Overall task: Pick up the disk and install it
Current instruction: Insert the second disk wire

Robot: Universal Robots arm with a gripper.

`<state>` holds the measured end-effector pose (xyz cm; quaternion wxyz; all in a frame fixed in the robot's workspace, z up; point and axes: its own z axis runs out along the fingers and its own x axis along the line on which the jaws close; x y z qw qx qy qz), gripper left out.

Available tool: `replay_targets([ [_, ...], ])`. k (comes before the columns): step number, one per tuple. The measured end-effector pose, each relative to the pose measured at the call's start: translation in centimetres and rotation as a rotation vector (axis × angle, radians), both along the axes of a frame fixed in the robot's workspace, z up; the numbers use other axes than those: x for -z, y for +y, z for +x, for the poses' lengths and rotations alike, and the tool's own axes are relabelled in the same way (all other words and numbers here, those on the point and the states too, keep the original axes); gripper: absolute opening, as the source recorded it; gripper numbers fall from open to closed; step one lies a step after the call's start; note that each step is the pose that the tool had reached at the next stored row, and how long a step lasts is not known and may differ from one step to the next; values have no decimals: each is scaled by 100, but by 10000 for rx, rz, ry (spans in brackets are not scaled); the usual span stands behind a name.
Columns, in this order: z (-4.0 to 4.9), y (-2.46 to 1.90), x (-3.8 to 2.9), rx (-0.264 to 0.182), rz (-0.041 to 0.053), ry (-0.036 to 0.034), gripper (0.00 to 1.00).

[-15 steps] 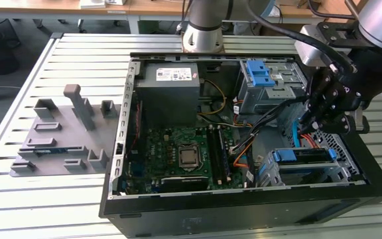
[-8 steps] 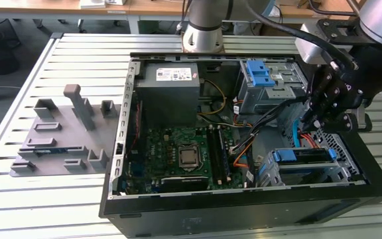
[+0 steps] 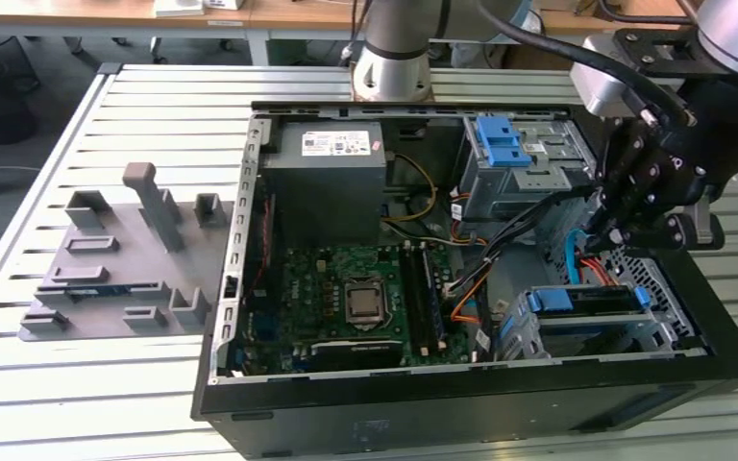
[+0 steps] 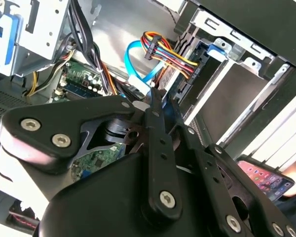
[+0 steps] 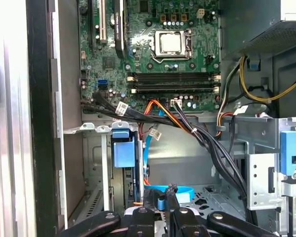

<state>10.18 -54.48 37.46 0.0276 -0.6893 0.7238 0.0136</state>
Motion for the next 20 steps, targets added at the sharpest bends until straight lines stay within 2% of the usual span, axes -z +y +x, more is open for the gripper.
replay_targets([
  [1,-5,0,5,-1,-15,-50,24],
  [4,-55,0,22,-1,-24,-288,24],
  [5,-69,0,30,0,-21,-346,24],
  [8,-91,0,43,0,-41,-452,24],
  [11,-86,0,44,-4,-93,-463,24],
  [13,-65,0,44,-2,-105,-424,22],
  [14,-55,1,46,-3,-103,-402,16],
  [17,-43,0,62,-2,-103,-367,16],
  [20,-43,0,109,-2,-104,-307,16],
])
